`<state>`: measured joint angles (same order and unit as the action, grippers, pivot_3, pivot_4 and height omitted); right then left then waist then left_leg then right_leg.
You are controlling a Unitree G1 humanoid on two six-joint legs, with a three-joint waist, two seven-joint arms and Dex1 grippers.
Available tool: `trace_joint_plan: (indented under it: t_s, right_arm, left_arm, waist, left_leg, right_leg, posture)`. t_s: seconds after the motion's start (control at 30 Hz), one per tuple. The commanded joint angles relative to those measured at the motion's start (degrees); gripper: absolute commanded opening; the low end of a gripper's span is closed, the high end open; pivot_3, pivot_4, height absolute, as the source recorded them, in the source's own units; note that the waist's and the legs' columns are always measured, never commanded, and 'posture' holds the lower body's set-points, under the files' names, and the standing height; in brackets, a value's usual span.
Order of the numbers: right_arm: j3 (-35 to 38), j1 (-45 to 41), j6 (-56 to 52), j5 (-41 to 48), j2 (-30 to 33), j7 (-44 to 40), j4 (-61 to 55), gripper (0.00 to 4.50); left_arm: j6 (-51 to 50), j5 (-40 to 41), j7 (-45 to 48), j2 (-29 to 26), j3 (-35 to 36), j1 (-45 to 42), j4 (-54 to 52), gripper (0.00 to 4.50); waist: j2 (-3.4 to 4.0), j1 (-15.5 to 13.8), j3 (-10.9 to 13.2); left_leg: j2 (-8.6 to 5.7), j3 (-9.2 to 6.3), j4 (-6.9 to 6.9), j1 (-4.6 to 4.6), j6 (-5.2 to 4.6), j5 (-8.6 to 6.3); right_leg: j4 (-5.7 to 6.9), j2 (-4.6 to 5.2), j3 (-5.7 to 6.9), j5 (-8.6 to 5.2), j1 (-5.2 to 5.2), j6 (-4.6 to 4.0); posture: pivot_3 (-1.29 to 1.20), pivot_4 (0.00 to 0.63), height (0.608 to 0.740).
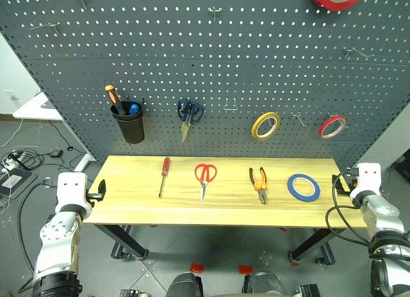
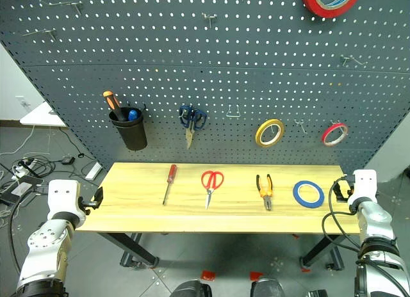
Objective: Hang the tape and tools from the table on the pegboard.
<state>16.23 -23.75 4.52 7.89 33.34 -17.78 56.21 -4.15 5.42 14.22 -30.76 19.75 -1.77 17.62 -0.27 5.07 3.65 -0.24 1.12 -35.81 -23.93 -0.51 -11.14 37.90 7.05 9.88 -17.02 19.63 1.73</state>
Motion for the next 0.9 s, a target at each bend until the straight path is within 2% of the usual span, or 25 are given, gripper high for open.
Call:
trace_joint_plan:
  t_s: [0.03,0.3,0.4,0.5,0.67,0.77,0.9]
  right_arm:
    - [0.91,-1.59,1.32,0.40,1.08,0.21,-0.91,4.50]
    - [-0.07,-0.67,1.15,0.51,0.35,-2.47,-2.93,4.50]
    - [-3.37,2.72,0.50,-0.02,-0.75,-8.43,-9.73,4.50]
    - [-5.54,6.01,-2.62,-0.16,-1.24,-10.42,-18.11,4.50]
    - [-10.36,10.72,-14.33,-1.29,-1.86,-10.93,-35.45,4.50]
    - [-12.13,12.01,-24.03,-0.72,-1.75,-11.14,-43.96,4.50]
    - [-14.35,10.48,-31.20,-1.17,-1.18,-12.13,-48.16,4.50]
  left_arm:
    - [1.95,-0.51,0.23,-0.97,0.08,-0.36,-1.18,3.97]
    - [-0.26,-1.43,0.37,-1.30,-0.43,0.62,-1.36,3.97]
    - [-2.58,-0.27,1.00,-0.21,-0.25,2.02,-4.07,3.97]
    - [-4.73,0.51,2.37,0.72,-1.74,3.17,-8.97,3.97]
    - [-10.32,0.53,4.21,2.62,-7.06,0.94,-17.44,3.97]
    - [-13.48,-3.20,4.11,2.18,-11.78,-1.10,-21.10,3.97]
    - [-12.77,-1.14,12.83,2.36,-19.04,-6.65,-22.72,3.97]
  waist:
    - [0.00,0.00,0.00]
    - [0.00,0.03,0.00]
    - [0.00,0.12,0.00]
    - [0.02,0.15,0.03]
    - [0.32,-0.29,1.73]
    - [0.39,-0.39,3.12]
    - [0.38,-0.42,5.47]
  left_leg:
    - [0.00,0.00,0.00,0.00,0.00,0.00]
    - [0.00,0.01,0.00,0.00,-0.01,0.01]
    - [0.01,0.01,0.00,0.00,-0.05,0.03]
    - [0.03,-0.01,0.00,-0.01,-0.01,0.01]
    - [0.04,-0.08,-0.10,0.00,0.00,-0.02]
    - [0.04,-0.11,-0.14,0.02,0.00,-0.02]
    - [0.04,0.04,-0.13,-0.19,-0.08,0.03]
  right_leg:
    - [0.00,0.00,0.00,0.00,0.00,0.00]
    - [0.01,0.00,0.00,0.00,-0.02,0.00]
    - [0.01,0.00,-0.01,0.00,-0.01,0.00]
    - [0.02,-0.01,0.00,0.00,0.01,0.00]
    - [-0.04,0.00,-0.05,0.00,0.19,0.02]
    - [0.02,0.00,-0.08,0.00,0.17,0.01]
    - [0.07,-0.03,-0.17,0.00,0.36,0.01]
  posture:
    - [-0.17,0.000,0.740]
    - [-0.17,0.000,0.740]
    - [-0.18,0.000,0.740]
    - [-0.19,0.014,0.740]
    - [-0.22,0.091,0.740]
    - [-0.23,0.143,0.740]
    - [-0.25,0.200,0.740]
